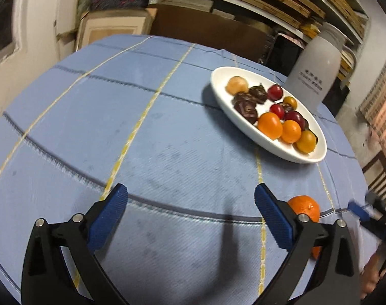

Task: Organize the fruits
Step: 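Grasp an orange with the right gripper while the left grasps another orange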

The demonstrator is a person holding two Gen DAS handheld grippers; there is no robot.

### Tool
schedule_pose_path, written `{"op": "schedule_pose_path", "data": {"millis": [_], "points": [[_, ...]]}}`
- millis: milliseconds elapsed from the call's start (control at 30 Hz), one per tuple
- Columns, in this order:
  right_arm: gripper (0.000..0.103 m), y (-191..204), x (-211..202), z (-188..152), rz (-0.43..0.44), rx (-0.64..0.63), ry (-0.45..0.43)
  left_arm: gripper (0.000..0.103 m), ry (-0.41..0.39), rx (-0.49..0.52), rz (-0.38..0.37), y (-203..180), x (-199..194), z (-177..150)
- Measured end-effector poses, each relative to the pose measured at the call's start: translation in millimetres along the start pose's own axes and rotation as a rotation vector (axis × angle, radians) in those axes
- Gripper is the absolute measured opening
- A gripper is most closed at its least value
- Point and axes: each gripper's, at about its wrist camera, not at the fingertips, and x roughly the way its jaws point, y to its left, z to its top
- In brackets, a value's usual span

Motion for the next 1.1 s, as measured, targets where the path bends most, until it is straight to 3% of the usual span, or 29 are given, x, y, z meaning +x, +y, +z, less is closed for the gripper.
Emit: {"op": "schedule_pose_path", "data": {"millis": [167, 467, 567, 600, 800, 867, 900, 933, 1100], "points": [[0.08, 19.5, 9.4, -25.2, -0.006, -0.102, 0.072, 0.098, 0.031, -0.035, 0.017, 7.7, 4.5, -3.5], [0.08, 72.9, 20.6, -53.8, -0.128, -0.429, 0.068, 0.098, 0.059, 0.029, 0.043, -5.2, 9.5, -4.0], [0.069, 82.1, 23.8, -59.3, -0.16, -0.502, 0.077, 0.098, 0.064, 0.04, 0.046, -7.6, 10.3, -4.1], [0.065, 82.8, 26.0, -59.9, -0.167, -0.51, 0.089, 0.098, 0.065, 0.043, 0.045, -8.3, 10.5, -4.0], [0.064, 80.6, 39.0, -58.3, -0.219, -0.508, 0.124, 0.098, 0.077, 0.089, 0.066, -16.7, 13.1, -6.6], [0.057, 76.7, 48.7, -59.1, -0.23, -0.499, 0.173, 0.098, 0.08, 0.104, 0.07, -19.7, 14.3, -7.3], [0.048, 76.7, 47.9, -58.4, -0.235, -0.494, 0.165, 0.098, 0.082, 0.113, 0.076, -21.4, 14.8, -7.8], [0.045, 75.0, 46.2, -56.9, -0.228, -0.482, 0.159, 0.098, 0.083, 0.12, 0.079, -22.5, 15.1, -8.2], [0.044, 54.7, 30.7, -43.4, -0.179, -0.349, 0.104, 0.098, 0.039, 0.159, 0.048, -32.4, 5.5, -9.6]]}}
